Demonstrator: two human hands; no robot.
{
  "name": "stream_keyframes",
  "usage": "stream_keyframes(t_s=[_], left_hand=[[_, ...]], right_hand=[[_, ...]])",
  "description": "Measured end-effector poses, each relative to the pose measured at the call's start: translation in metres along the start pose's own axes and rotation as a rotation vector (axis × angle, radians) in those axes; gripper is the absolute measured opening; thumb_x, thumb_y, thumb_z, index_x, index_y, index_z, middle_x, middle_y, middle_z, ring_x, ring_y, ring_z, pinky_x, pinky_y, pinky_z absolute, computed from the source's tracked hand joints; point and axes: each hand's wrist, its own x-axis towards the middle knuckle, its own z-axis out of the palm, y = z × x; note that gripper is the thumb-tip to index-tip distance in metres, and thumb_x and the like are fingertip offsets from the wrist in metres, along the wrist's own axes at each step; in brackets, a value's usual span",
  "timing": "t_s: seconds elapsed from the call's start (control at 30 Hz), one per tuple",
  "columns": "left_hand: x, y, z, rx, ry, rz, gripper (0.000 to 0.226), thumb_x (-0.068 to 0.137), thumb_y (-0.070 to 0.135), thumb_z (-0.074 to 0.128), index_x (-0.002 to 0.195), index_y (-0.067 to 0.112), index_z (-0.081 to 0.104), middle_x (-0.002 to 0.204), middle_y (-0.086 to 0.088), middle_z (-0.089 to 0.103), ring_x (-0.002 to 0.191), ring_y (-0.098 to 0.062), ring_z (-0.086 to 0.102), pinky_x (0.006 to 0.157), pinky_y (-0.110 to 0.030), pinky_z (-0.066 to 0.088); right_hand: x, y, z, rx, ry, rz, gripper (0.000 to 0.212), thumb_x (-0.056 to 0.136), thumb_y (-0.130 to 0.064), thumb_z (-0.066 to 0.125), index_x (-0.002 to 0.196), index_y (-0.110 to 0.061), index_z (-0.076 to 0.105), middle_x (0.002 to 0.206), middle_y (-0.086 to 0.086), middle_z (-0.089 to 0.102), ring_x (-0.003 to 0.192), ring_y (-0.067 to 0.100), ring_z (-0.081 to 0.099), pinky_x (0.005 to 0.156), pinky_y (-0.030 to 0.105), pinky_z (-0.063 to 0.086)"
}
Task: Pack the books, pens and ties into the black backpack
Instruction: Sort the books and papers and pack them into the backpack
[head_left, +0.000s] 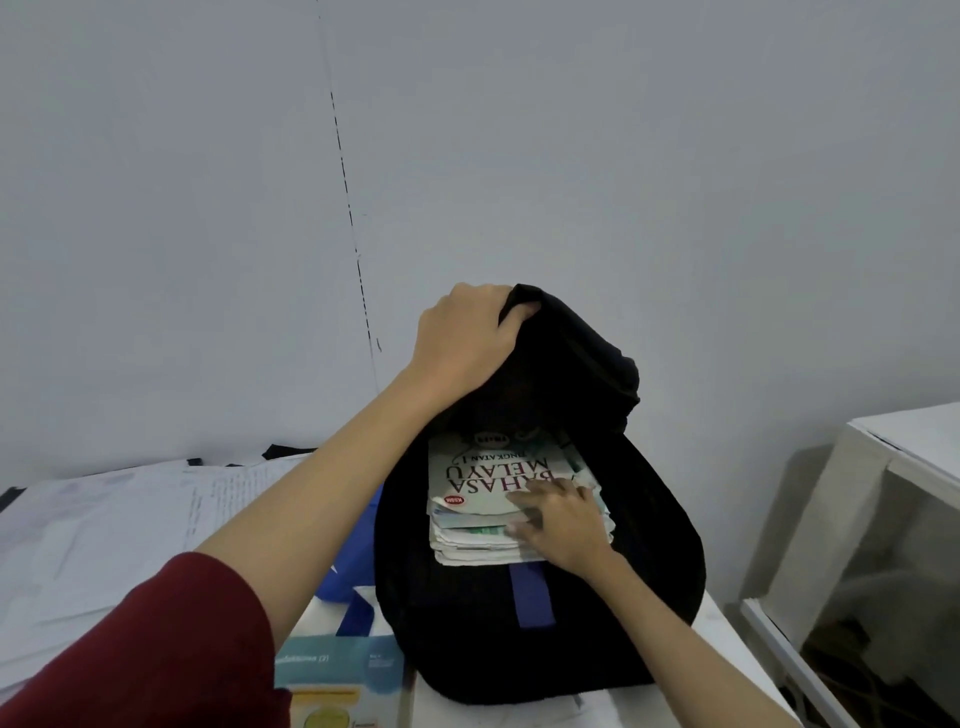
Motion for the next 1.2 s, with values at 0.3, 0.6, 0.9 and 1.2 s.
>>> stream_keyframes(t_s=[0.3, 0.6, 0.9, 1.2], left_hand=[[0.003, -0.006, 0.000, 0.084, 0.028, 0.049, 0.037, 0.097, 0.044, 0.039, 0.104, 0.017, 0.064, 0.087, -0.006, 0.065, 0.082, -0.026, 0.059, 0.063, -0.030, 0.034], [-0.001, -0.010, 0.002, 0.117, 0.022, 0.038, 0.038, 0.097, 0.046, 0.039, 0.106, 0.018, 0.064, 0.091, -0.008, 0.065, 0.088, -0.029, 0.059, 0.065, -0.030, 0.033], [-0.002, -0.011, 0.005, 0.113, 0.030, 0.039, 0.037, 0.097, 0.046, 0.039, 0.106, 0.019, 0.063, 0.093, -0.006, 0.066, 0.089, -0.027, 0.059, 0.066, -0.031, 0.036], [-0.015, -0.019, 0.022, 0.224, -0.044, -0.008, 0.042, 0.098, 0.047, 0.035, 0.112, 0.018, 0.062, 0.097, -0.009, 0.064, 0.092, -0.029, 0.059, 0.066, -0.030, 0.033]], right_hand=[[0.032, 0.011, 0.008, -0.121, -0.031, 0.062, 0.041, 0.098, -0.045, 0.038, 0.139, -0.043, 0.040, 0.149, -0.009, 0.038, 0.140, 0.026, 0.026, 0.114, 0.051, 0.011], [0.010, 0.010, 0.008, -0.274, 0.034, -0.009, 0.041, 0.099, -0.045, 0.035, 0.138, -0.034, 0.044, 0.141, -0.007, 0.045, 0.134, 0.025, 0.034, 0.105, 0.044, 0.031], [0.027, 0.010, -0.006, -0.308, -0.016, 0.057, 0.037, 0.098, -0.044, 0.041, 0.134, -0.041, 0.046, 0.128, -0.004, 0.057, 0.131, 0.029, 0.039, 0.111, 0.064, 0.002], [-0.005, 0.013, 0.015, 0.008, 0.684, -0.187, 0.031, 0.086, -0.031, 0.048, 0.077, -0.013, 0.073, 0.079, -0.002, 0.071, 0.076, 0.024, 0.064, 0.084, 0.037, 0.042]])
